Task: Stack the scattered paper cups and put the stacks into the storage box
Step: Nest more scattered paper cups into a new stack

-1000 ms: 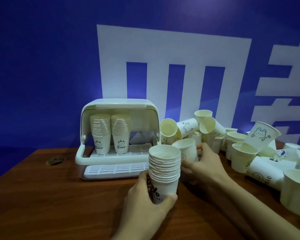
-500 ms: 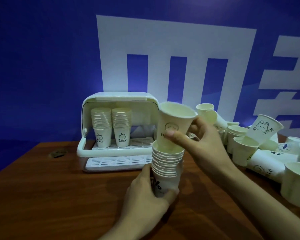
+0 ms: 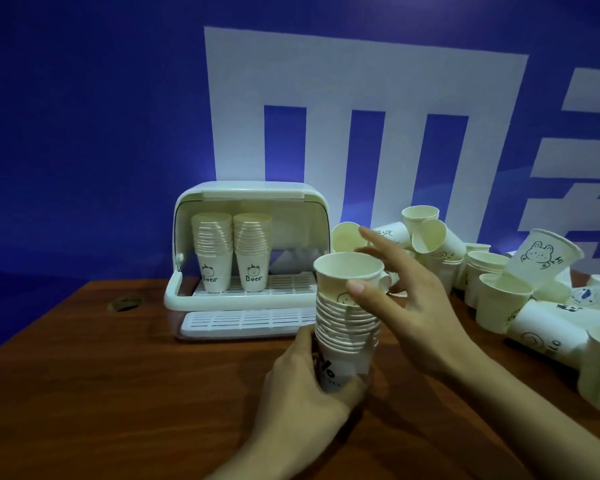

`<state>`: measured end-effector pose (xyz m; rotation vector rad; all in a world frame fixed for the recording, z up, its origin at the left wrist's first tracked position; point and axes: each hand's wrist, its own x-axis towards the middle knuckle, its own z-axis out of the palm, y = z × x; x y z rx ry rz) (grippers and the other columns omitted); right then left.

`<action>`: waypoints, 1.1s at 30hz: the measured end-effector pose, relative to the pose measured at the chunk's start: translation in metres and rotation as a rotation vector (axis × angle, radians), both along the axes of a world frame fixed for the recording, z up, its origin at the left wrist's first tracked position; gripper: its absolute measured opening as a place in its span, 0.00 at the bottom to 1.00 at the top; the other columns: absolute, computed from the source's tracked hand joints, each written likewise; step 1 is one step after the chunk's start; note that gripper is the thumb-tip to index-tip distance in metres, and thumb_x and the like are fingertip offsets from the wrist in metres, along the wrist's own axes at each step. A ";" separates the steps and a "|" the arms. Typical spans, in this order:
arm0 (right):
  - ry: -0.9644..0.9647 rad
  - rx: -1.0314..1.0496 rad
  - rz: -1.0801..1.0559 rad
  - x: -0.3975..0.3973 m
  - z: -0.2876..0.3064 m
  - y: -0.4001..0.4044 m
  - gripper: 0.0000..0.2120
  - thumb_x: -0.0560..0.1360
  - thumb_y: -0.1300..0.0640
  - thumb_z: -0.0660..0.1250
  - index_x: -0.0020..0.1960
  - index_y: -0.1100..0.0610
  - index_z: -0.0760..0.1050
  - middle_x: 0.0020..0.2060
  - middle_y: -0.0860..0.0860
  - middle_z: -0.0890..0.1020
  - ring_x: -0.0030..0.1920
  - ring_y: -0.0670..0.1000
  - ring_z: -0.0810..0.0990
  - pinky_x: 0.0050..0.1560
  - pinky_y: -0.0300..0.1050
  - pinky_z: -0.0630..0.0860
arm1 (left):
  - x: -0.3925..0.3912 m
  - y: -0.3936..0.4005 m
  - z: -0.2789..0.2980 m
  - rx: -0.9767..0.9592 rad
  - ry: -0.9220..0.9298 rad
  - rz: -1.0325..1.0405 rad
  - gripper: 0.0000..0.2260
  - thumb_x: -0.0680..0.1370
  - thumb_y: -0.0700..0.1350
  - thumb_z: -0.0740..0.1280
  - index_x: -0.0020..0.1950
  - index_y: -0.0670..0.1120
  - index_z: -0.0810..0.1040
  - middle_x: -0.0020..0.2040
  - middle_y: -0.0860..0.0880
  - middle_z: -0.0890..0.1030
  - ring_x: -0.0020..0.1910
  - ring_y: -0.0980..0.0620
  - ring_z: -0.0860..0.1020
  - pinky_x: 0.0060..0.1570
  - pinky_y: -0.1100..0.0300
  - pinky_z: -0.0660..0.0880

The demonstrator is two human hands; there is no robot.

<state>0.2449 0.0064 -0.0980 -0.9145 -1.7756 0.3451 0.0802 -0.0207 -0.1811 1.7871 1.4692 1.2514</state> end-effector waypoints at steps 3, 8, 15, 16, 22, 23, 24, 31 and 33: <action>0.004 0.027 -0.018 -0.002 -0.001 0.002 0.26 0.72 0.35 0.63 0.65 0.47 0.79 0.53 0.39 0.83 0.56 0.39 0.79 0.51 0.30 0.71 | -0.001 -0.001 0.001 -0.009 0.017 -0.008 0.25 0.63 0.66 0.74 0.58 0.66 0.73 0.51 0.65 0.84 0.50 0.63 0.83 0.51 0.57 0.82; -0.229 0.174 -0.194 -0.001 -0.015 0.009 0.25 0.77 0.37 0.55 0.62 0.50 0.81 0.59 0.43 0.79 0.65 0.48 0.70 0.67 0.43 0.64 | 0.000 -0.001 0.003 0.000 0.030 0.002 0.27 0.63 0.66 0.72 0.59 0.63 0.73 0.52 0.64 0.84 0.52 0.62 0.83 0.52 0.57 0.81; -0.151 -0.037 -0.027 0.000 -0.017 0.006 0.24 0.74 0.35 0.56 0.62 0.45 0.77 0.58 0.35 0.77 0.65 0.42 0.69 0.61 0.40 0.67 | 0.001 -0.001 0.003 -0.033 0.014 0.009 0.25 0.63 0.64 0.74 0.58 0.63 0.73 0.51 0.64 0.83 0.51 0.60 0.82 0.50 0.59 0.81; -0.046 -0.121 0.064 0.002 -0.010 0.010 0.23 0.75 0.37 0.57 0.62 0.47 0.77 0.58 0.37 0.79 0.64 0.42 0.72 0.60 0.39 0.69 | 0.000 -0.001 0.004 -0.045 0.015 0.000 0.25 0.64 0.64 0.75 0.58 0.63 0.73 0.52 0.64 0.82 0.52 0.60 0.82 0.50 0.61 0.80; -0.226 -0.021 -0.414 0.014 0.008 0.109 0.33 0.71 0.47 0.72 0.73 0.52 0.68 0.65 0.52 0.77 0.67 0.56 0.73 0.66 0.56 0.70 | -0.001 -0.001 0.009 -0.100 0.006 0.002 0.27 0.66 0.65 0.75 0.61 0.63 0.70 0.54 0.63 0.81 0.56 0.60 0.80 0.49 0.69 0.75; -0.440 -0.014 -0.493 0.014 0.010 0.127 0.41 0.68 0.48 0.75 0.77 0.53 0.62 0.69 0.54 0.74 0.71 0.59 0.69 0.69 0.59 0.66 | -0.001 -0.001 0.010 -0.101 0.005 0.007 0.28 0.65 0.66 0.74 0.62 0.64 0.70 0.54 0.63 0.81 0.57 0.60 0.80 0.51 0.68 0.76; -0.619 -0.040 -0.529 0.011 0.012 0.143 0.48 0.68 0.48 0.77 0.80 0.53 0.56 0.74 0.54 0.69 0.76 0.60 0.63 0.72 0.60 0.62 | -0.002 -0.001 0.009 -0.100 0.005 0.009 0.31 0.65 0.67 0.74 0.64 0.64 0.69 0.55 0.64 0.80 0.58 0.60 0.80 0.54 0.66 0.77; -0.974 0.074 -0.660 -0.003 0.010 0.194 0.43 0.70 0.50 0.73 0.80 0.50 0.55 0.73 0.51 0.69 0.79 0.55 0.57 0.74 0.54 0.56 | -0.004 0.003 0.017 -0.104 0.004 0.003 0.47 0.57 0.73 0.68 0.76 0.67 0.63 0.60 0.68 0.79 0.63 0.65 0.78 0.61 0.68 0.74; -0.796 0.155 -0.673 0.001 0.012 0.185 0.36 0.69 0.51 0.73 0.74 0.51 0.65 0.66 0.52 0.76 0.72 0.56 0.67 0.68 0.56 0.60 | -0.006 0.003 0.015 -0.089 -0.005 0.004 0.48 0.56 0.74 0.67 0.76 0.67 0.64 0.60 0.68 0.79 0.63 0.67 0.77 0.61 0.69 0.75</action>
